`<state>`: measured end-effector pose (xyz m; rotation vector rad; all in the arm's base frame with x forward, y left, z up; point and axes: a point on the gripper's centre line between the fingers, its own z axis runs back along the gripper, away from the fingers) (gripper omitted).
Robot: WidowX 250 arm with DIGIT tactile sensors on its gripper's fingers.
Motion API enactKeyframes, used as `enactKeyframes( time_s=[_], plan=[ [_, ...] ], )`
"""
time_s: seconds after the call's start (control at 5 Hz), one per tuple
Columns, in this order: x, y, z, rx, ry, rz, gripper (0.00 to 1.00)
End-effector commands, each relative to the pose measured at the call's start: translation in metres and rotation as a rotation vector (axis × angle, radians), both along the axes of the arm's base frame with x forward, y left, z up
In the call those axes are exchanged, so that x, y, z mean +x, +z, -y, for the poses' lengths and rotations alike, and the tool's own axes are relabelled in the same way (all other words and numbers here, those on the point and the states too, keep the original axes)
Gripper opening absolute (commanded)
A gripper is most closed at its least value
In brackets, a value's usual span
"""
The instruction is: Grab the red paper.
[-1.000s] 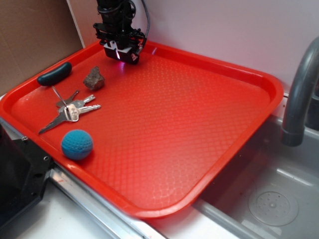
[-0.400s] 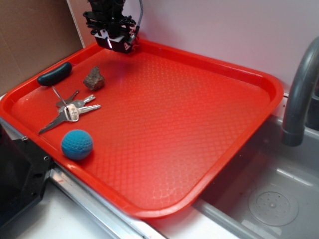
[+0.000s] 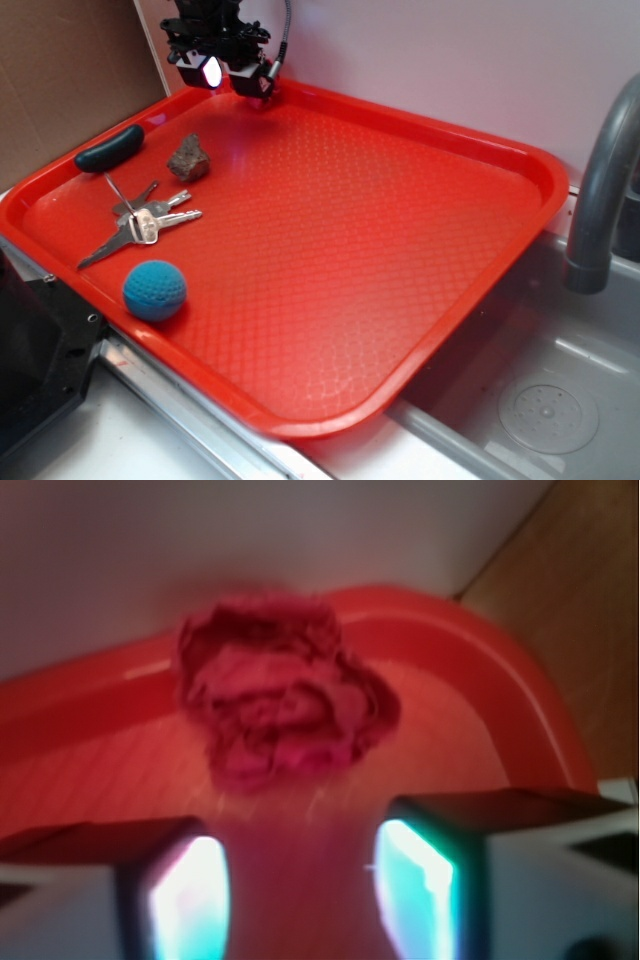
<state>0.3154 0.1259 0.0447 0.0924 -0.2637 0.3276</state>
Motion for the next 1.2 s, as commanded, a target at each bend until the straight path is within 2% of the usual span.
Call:
enactKeyframes(
  time_s=[0.0,0.2,0.6,1.0],
  plan=[
    [0.022,0.030,-0.015,0.020,0.016,0.114,1.00],
    [0.025,0.030,-0.021,-0.015,0.042,0.131,1.00],
    [0.032,0.025,-0.013,-0.107,-0.006,0.135,1.00],
    [0.044,0.013,-0.012,-0.103,-0.023,0.117,1.00]
  ],
)
